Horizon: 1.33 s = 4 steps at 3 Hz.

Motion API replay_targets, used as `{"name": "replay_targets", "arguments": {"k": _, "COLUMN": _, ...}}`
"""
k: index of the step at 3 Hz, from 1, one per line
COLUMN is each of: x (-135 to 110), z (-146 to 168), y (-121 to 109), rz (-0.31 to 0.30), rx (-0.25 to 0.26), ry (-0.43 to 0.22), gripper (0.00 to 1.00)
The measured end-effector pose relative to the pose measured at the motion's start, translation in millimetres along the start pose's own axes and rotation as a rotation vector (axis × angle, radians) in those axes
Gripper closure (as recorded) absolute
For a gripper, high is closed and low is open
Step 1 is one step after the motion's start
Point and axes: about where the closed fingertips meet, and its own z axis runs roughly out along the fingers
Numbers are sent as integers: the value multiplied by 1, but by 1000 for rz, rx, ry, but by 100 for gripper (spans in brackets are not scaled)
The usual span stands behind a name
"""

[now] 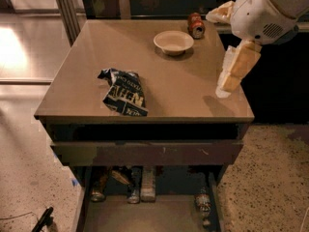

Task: Place blue chip bag into middle drawer

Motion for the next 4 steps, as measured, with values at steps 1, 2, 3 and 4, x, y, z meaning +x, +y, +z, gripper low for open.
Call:
{"name": "replay_targets", "arguments": {"k": 1, "x": -20, "z": 8, "y": -4, "rz": -135, "rx": -31, "ry": -134, "gripper": 0}}
{"name": "replay_targets", "arguments": {"k": 2, "x": -22, "z": 17, "y": -9, "rz": -131, "rx": -28, "ry": -128, "gripper": 0}}
{"name": "replay_targets", "arguments": {"k": 3, "x": -36, "z": 39, "y": -26, "rz": -120, "rx": -46, "ry": -192, "gripper": 0}}
{"name": "replay_targets", "arguments": {"k": 4, "x": -57, "z": 68, "y": -41, "rz": -123, "rx": -85, "ry": -258, "gripper": 0}}
